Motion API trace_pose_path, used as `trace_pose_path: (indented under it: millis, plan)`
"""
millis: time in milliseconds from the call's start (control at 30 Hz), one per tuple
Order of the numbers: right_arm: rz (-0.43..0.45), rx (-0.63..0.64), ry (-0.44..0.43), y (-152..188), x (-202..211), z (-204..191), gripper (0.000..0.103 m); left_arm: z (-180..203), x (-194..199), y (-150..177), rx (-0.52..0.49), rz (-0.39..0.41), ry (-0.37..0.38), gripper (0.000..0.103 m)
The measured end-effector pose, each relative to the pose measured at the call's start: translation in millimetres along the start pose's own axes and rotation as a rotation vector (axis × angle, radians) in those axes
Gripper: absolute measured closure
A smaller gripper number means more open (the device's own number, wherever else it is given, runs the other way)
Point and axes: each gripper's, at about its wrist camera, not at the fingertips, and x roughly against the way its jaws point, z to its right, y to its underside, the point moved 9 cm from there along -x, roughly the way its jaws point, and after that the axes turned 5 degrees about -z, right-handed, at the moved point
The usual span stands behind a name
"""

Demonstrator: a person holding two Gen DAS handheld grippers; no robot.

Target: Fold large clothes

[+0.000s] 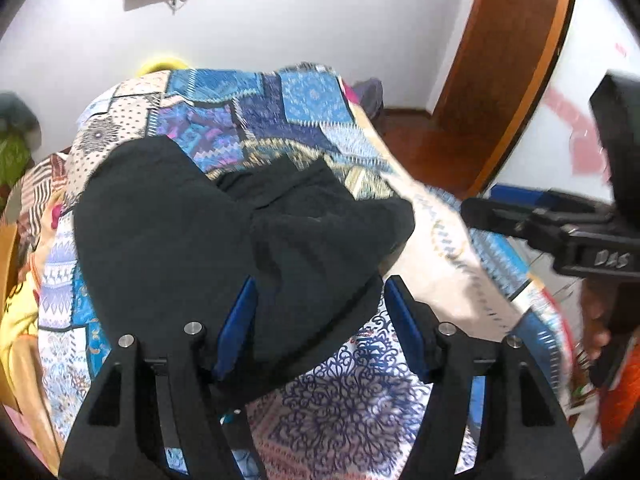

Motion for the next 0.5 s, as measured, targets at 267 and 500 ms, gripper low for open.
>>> trace_pose_path:
  millis: [267, 500]
  plan:
    - [0.024, 0.057, -0.067, -18.2, -5.0, -51.1, 0.025, -62.1, 59.5, -13.3, 0.037, 0.162, -0.152, 0.037]
    - [0.019, 0.118, -0.108, -29.0, -31.0, -98.2, 0.025, -124.5, 24.3, 7.0, 0.173, 0.071, -0.206, 0.037]
